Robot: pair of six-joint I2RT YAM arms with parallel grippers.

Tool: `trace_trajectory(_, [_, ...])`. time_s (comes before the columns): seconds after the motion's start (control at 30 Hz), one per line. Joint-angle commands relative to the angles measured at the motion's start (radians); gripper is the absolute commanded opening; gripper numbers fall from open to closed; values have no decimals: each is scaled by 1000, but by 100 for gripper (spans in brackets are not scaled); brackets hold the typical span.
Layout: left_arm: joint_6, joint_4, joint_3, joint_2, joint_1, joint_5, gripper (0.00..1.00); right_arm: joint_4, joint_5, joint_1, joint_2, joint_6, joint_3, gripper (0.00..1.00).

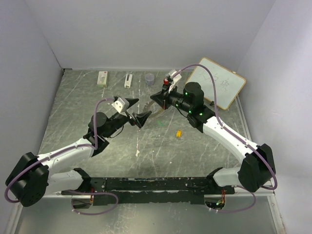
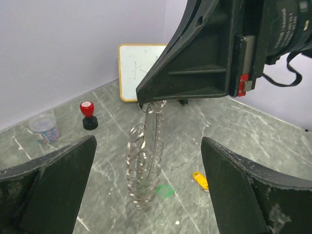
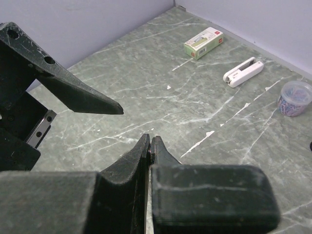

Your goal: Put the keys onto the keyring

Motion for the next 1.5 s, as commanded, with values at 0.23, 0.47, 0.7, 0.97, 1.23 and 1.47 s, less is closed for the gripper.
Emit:
trace_trajectory(0.23, [158,29,79,117,-26,-50,100,1,10,36,-28,3,41,0])
trace_trajectory(0.47, [185,6,138,217,-26,-7,80,-20,9,46,-61,-8,35,0])
trace_trajectory(0.7, [176,61,91,180,-26,38,34,-53,20,46,-75,-23,39,0])
trace_trajectory(0.97, [164,72,62,125,-25,68,7,-79,28,46,-88,-23,35,0])
trace_trajectory(1.23, [168,77,39,102,-26,48,7,-60,128,45,-205,-17,-9,38])
trace_trajectory(1.47, [169,67,25,66,-25,59,7,-118,259,45,-236,-30,-29,46])
